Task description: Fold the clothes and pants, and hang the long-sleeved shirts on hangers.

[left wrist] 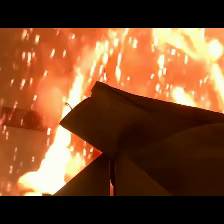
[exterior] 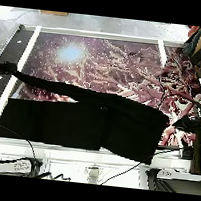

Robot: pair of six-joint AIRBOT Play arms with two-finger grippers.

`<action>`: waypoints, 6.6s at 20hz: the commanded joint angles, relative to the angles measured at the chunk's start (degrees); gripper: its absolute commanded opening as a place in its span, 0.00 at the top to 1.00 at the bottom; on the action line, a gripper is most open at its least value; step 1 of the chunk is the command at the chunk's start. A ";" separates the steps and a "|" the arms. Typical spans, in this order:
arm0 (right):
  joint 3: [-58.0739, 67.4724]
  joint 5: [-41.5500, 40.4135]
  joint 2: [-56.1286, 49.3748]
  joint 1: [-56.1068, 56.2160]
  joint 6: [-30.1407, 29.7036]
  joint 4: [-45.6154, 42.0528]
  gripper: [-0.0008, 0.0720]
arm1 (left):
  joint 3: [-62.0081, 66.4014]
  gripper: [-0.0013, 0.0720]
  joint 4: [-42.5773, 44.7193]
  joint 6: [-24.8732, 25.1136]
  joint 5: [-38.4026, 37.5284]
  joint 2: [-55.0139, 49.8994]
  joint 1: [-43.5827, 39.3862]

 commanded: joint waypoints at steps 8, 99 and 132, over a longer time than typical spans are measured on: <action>-8.46 -15.45 0.33 -0.17 -0.39 9.60 0.29 | 0.07 0.97 0.02 0.00 0.02 0.02 0.00; 16.63 -21.92 0.63 10.67 14.64 7.30 0.96 | -7.63 0.97 10.05 -11.26 -11.54 6.64 0.28; -24.76 -19.85 26.77 -7.37 21.40 0.50 0.36 | -37.73 0.14 -17.38 8.39 0.57 28.44 8.57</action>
